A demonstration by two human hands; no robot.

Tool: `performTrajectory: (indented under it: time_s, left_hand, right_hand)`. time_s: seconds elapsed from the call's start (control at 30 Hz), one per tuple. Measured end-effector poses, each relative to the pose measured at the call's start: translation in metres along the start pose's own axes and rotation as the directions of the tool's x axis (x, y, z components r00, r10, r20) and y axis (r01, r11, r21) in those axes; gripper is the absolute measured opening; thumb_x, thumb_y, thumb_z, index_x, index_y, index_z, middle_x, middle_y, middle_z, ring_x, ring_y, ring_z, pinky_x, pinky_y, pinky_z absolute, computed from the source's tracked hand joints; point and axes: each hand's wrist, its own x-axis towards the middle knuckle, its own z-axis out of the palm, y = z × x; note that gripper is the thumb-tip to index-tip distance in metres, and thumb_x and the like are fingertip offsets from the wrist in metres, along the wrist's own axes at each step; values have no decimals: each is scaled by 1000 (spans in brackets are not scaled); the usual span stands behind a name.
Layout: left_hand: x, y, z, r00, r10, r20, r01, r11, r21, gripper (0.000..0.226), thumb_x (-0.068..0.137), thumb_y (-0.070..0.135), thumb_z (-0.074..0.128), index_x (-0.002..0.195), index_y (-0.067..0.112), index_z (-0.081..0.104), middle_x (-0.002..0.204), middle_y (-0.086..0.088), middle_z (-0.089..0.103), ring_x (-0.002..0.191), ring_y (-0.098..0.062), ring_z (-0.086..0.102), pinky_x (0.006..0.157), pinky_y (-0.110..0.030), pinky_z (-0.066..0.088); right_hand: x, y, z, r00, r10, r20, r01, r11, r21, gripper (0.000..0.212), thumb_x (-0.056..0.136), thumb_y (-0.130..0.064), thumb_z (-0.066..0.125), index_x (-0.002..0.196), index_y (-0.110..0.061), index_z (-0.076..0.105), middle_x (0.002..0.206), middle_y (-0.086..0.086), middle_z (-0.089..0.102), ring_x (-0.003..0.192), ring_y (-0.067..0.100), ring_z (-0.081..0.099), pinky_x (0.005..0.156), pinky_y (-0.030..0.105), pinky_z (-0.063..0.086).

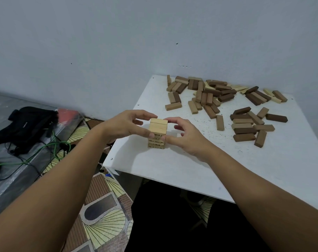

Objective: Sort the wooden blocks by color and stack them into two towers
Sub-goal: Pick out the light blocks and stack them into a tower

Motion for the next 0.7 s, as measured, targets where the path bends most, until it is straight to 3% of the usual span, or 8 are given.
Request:
performTrajectory:
  time_s: [0.17,0.7]
  left_hand:
    - [4,-3,0,1000,20,7,-20,999,-39,52,72,26,93,118,39,74,130,15,69,131,-18,54,116,-53,41]
    - [8,-6,3,999,33,26,-33,999,-23,47,79,18,91,117,39,73,128,13,70,130,-19,56,114,-53,43]
  right_hand:
    - [1,0,1,1000,0,5,0,1000,31,53,84,-38,84,129,-47,58,142,-9,49,134,8,43,89,18,38]
    - [1,-2,1,1000,-17,13,17,1000,22,56,84,-37,84,133,-44,56,142,-8,50,134,11,45,91,20,40]
